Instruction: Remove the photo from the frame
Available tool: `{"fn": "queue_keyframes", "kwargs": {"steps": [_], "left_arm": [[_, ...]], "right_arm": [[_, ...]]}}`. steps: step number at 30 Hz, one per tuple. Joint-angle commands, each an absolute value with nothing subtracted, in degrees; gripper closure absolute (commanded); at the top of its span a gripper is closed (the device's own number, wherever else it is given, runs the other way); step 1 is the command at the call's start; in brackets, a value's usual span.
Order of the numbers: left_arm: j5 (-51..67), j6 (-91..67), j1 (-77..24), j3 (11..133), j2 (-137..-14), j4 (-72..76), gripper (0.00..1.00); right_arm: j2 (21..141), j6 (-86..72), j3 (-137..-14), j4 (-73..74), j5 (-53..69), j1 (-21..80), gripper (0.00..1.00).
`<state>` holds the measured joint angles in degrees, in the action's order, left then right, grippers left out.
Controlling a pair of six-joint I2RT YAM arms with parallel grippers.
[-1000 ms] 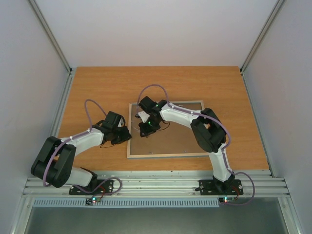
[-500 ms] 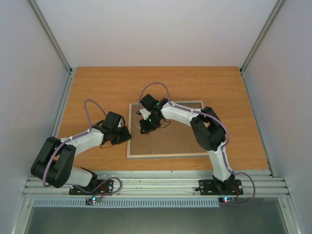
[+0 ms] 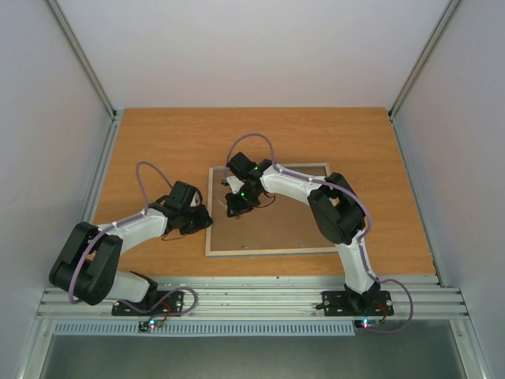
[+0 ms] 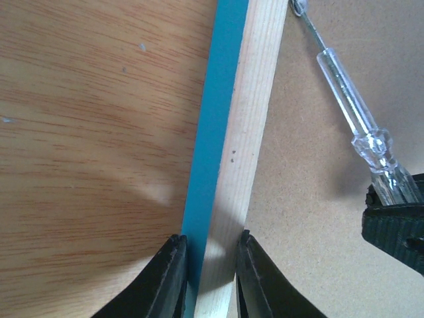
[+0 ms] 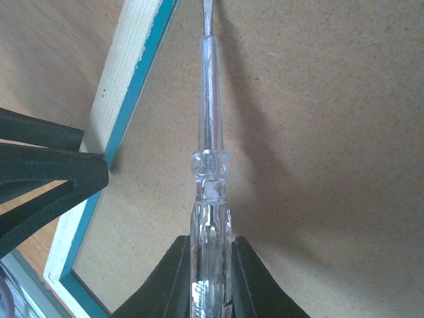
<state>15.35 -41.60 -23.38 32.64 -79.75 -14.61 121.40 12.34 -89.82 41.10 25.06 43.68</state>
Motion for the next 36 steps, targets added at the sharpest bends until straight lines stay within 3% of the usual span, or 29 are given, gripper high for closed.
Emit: {"fn": "queue_keyframes", "kwargs": {"steps": [1,24,36], "left_arm": [[16.6,-43.1,-24.0,29.1,-80.7,-18.3,0.80],[14.5,-45.0,-23.9,29.8,-76.8,-20.6,0.78],[10.2,-39.9,-23.9,34.9,-75.1,-24.8,0.62]], "right_arm": [[120.9,7.4,-88.2,37.7,21.0,42.9,0.99],[105.5,6.4,-75.3,29.7,21.6,41.7,0.99],[90.0,10.8,-62.3,35.5,9.7,30.2,0.99]]}}
